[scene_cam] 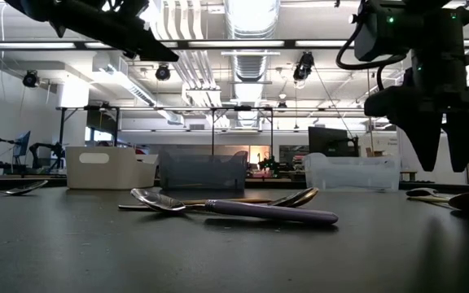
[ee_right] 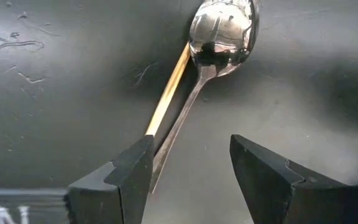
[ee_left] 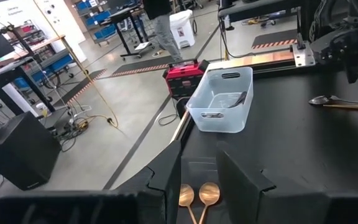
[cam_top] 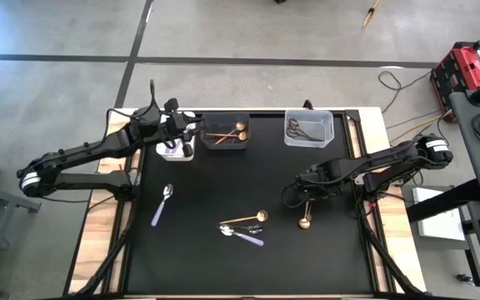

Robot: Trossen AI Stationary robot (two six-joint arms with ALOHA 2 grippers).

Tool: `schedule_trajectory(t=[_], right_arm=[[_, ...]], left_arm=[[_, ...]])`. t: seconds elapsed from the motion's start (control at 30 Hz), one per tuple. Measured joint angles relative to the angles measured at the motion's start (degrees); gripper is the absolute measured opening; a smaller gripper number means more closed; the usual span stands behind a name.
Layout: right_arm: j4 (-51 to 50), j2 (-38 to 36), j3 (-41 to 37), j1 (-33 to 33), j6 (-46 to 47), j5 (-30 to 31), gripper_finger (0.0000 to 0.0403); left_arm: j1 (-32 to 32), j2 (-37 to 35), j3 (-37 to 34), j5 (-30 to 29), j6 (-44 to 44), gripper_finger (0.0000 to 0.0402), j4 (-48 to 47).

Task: Sort silverware by color (type)
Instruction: Put the black spoon into the transparent bin

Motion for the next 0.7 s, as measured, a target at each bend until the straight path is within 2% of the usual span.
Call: schedule_trajectory(t=[0.43,0.7], right_arm=[[2.39,0.02,-0.02,0.00,4.76,0.29,0.0203],[3.68,0.02,-0.02,0.00,5.45,2.74,0.0203]], left_arm=[[-0.01,-0.02,0.00,-0.44,-0.02,0.0084,0.00],[-0.01,-0.02,0.00,-0.46,-0.02,0.0084,0.00]])
